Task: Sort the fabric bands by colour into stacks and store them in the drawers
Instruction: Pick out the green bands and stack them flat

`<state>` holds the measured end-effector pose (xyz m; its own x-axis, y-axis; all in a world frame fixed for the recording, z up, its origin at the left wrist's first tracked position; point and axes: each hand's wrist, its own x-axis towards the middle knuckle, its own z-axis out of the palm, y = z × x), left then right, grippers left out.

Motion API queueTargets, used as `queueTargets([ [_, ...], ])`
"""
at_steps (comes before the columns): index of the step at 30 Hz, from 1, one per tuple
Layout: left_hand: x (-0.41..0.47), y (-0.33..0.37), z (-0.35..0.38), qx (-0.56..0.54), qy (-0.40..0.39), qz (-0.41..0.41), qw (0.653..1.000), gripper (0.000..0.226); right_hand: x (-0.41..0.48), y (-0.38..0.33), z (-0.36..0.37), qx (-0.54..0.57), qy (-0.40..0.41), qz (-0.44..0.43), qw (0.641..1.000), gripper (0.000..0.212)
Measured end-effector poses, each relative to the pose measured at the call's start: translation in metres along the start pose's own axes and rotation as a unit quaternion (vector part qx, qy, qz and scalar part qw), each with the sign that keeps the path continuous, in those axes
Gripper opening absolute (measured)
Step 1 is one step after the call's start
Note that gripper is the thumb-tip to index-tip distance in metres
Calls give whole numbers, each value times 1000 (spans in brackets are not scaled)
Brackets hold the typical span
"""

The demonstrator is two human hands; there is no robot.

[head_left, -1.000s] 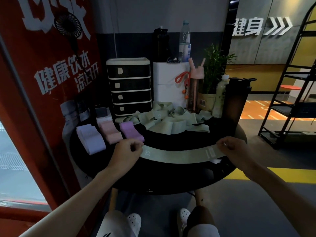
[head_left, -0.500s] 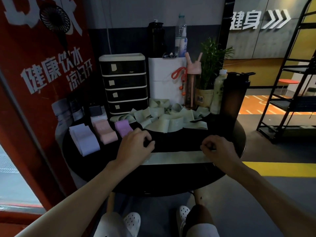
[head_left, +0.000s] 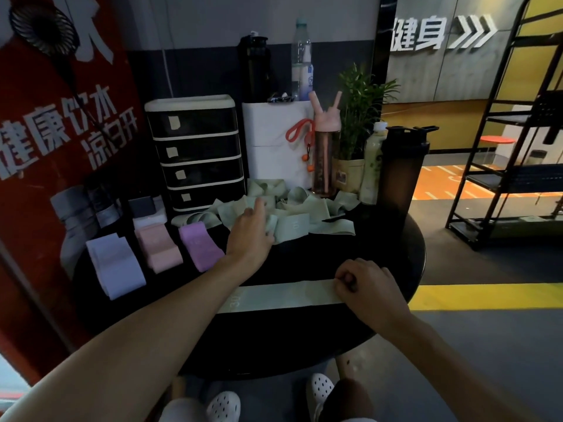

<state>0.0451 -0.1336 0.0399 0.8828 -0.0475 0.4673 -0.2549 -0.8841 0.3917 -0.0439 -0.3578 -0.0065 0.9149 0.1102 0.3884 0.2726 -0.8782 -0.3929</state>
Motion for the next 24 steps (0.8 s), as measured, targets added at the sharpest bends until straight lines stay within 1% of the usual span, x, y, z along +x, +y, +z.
queueTargets([
  [3,-1,-5,-10,-68,19,12,997,51,0,2,2,-6,3,-2,1000,6],
  [8,-1,-6,-28,-154,76,6,985,39,0,1,3,-13,-1,1,1000,8],
  [11,5,-6,-39,-179,114,21,977,33,0,1,2,-19,-2,1,1000,8],
  [13,7,-6,-48,-156,122,47,979,29,-1,0,2,-19,-3,5,1000,8],
  [14,7,-6,-52,-118,98,62,986,29,-1,-1,1,-20,-4,6,1000,8],
  [16,6,-7,-54,-18,-12,64,998,29,-1,-4,0,-22,-6,7,1000,8],
  [18,3,-8,-49,53,-126,30,990,15,-2,-5,0,-25,-4,6,1000,7],
  [19,1,-7,-45,65,-149,17,986,7,-2,-5,0,-26,-4,7,1000,7],
  [20,0,-5,-41,61,-148,17,987,4,-2,-6,0,-28,-4,9,1000,7],
  [21,0,-2,-37,52,-131,27,990,6,-2,-6,-1,-29,-5,10,1000,8],
  [24,7,12,-26,45,-90,75,992,21,-1,-6,0,-30,-3,8,1000,8],
])
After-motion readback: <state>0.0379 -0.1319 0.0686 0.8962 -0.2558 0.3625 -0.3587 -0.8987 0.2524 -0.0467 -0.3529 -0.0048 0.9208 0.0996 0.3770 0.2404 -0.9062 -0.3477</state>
